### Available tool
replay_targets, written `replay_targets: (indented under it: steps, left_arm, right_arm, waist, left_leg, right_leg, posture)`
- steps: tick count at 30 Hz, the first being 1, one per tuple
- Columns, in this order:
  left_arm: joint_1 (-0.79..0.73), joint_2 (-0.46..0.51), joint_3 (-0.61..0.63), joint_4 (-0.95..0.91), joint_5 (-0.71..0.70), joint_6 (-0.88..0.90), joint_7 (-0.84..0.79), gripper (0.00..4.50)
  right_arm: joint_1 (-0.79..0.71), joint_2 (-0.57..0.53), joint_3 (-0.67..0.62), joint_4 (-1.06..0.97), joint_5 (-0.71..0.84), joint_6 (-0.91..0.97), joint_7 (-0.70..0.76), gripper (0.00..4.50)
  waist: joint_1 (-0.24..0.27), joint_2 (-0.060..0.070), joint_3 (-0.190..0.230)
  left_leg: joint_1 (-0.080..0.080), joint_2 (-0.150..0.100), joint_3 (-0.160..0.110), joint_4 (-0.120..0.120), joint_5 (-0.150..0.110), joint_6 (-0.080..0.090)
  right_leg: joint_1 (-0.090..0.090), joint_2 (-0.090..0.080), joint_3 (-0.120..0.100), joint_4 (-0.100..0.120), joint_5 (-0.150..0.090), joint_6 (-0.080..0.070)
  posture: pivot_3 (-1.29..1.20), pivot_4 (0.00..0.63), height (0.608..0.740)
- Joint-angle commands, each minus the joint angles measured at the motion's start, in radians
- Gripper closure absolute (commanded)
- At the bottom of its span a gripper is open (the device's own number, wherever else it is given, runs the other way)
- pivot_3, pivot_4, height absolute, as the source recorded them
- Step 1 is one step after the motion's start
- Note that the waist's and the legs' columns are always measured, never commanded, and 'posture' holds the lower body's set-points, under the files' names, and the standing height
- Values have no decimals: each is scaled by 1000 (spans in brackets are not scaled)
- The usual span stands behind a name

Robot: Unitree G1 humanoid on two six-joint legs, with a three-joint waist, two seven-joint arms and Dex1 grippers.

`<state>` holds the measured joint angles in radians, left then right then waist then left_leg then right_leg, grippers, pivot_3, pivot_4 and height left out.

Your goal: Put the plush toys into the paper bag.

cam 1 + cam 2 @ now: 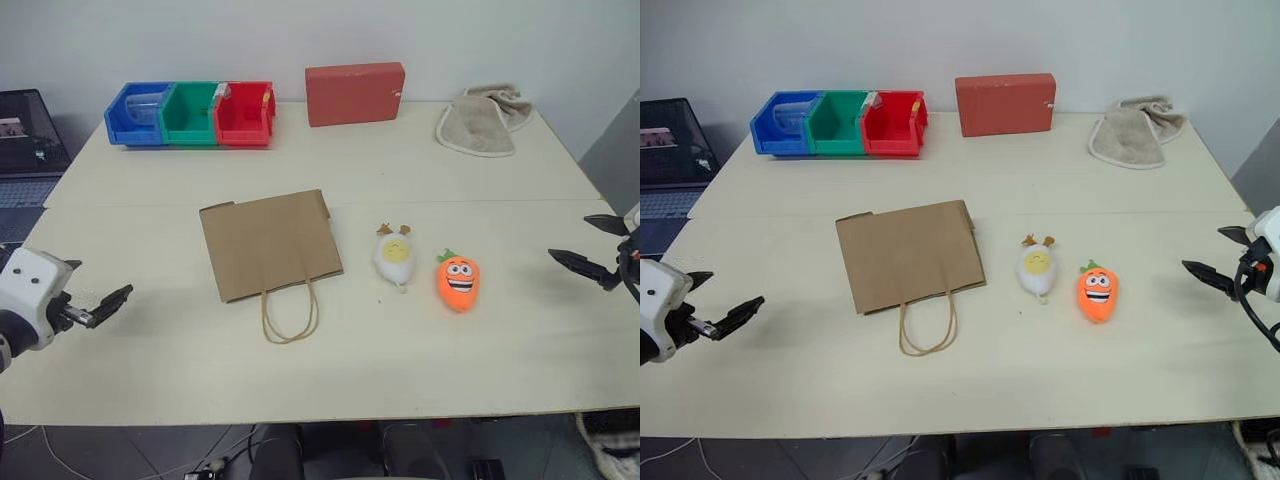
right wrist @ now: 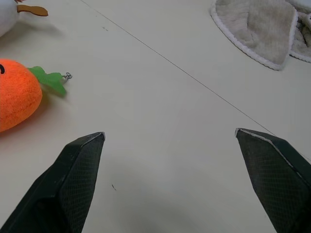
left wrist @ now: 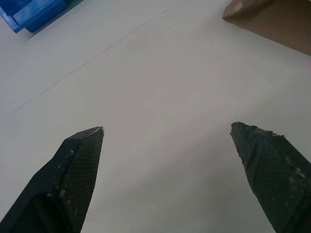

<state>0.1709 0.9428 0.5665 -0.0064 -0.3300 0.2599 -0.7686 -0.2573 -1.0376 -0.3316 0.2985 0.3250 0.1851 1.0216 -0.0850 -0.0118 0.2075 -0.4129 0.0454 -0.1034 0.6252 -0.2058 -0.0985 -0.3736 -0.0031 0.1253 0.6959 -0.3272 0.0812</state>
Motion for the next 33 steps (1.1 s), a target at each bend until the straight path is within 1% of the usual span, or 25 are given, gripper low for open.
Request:
replay_targets:
  steps: [1,9,25,28,30,33]
  left_arm:
    - [-16,-12,27,-21,-10,-18,-4,37]
    - [1,-13,37,-28,0,1,-11,37]
    - [-14,-19,56,18,1,-78,-21,37]
    - [-20,-33,63,17,-16,-115,-36,37]
    - [-22,-46,77,4,-50,-104,-49,37]
    - [-21,-49,81,1,-57,-105,-61,37]
  right_arm:
    - [0,-2,-31,-51,14,1,-6,0]
    - [8,3,-34,-55,10,0,-9,0]
    - [-9,9,-26,-40,4,-20,-24,0]
    - [-9,10,-26,-41,4,-20,-26,0]
    - [-5,10,-27,-43,3,-21,-26,0]
    - [0,9,-29,-51,4,-21,-24,0]
  waist:
    - [0,0,0]
    - [1,0,0]
    - [1,0,0]
    - [1,0,0]
    - [1,0,0]
    - [1,0,0]
  left_leg:
    - [0,0,0,0,0,0]
    - [0,0,0,0,0,0]
    - [0,0,0,0,0,0]
    - [0,0,0,0,0,0]
    - [0,0,0,0,0,0]
    - [0,0,0,0,0,0]
  right_leg:
    - [0,0,0,0,0,0]
    - [0,0,0,0,0,0]
    - [0,0,0,0,0,0]
    - [0,0,0,0,0,0]
    - [0,0,0,0,0,0]
    - [0,0,0,0,0,0]
  posture:
    - [0,150,740]
    - [0,150,740]
    - [0,150,740]
    - [0,150,740]
    - [0,150,740]
    - [0,150,740]
